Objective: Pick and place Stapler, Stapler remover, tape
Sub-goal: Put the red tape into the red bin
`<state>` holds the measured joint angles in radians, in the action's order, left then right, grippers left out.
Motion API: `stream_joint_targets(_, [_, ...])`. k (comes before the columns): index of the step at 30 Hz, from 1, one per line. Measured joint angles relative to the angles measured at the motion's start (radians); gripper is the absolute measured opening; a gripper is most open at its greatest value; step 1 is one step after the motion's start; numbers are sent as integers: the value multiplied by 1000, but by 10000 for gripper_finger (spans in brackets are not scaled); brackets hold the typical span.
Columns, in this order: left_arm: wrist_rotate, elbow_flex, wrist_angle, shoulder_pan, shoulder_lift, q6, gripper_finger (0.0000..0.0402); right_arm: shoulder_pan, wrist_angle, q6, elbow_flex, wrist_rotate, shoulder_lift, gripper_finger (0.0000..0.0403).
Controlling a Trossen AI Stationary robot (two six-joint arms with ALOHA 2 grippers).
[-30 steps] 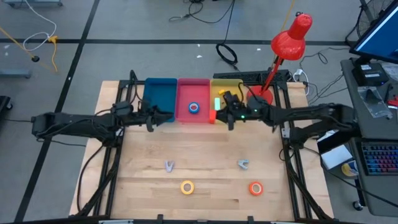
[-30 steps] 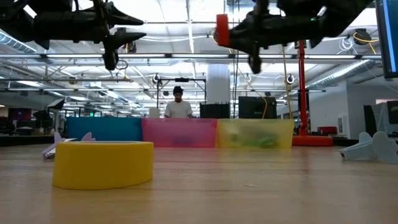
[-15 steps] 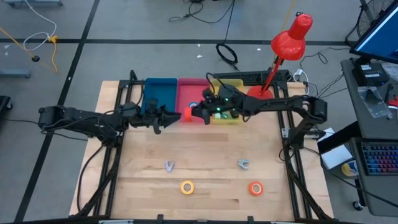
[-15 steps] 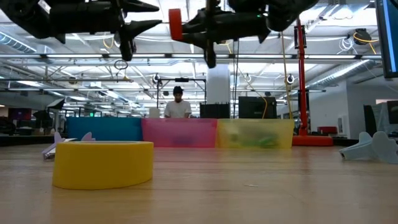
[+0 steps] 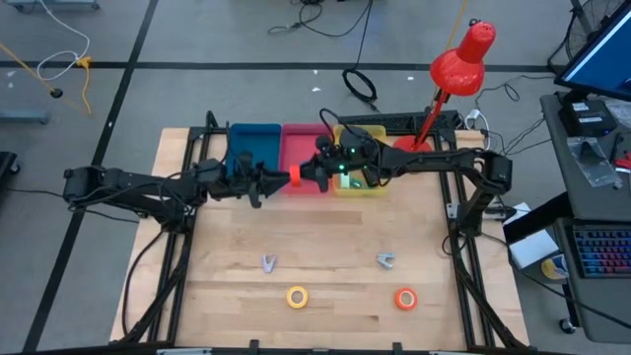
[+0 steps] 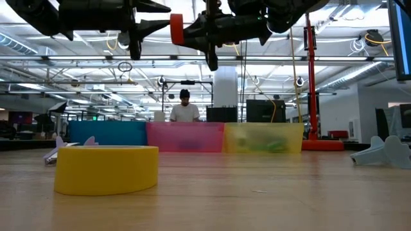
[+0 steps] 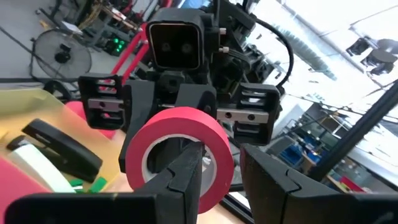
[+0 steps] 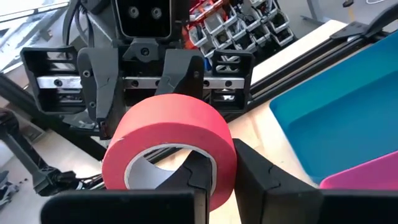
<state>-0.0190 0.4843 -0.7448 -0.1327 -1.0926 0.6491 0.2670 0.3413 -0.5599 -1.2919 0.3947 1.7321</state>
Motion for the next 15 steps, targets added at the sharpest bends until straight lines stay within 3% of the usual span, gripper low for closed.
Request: stream_joint_targets(15, [24,4,36,-4,-3,26,111,8,29,1,-10,-32,-2,29])
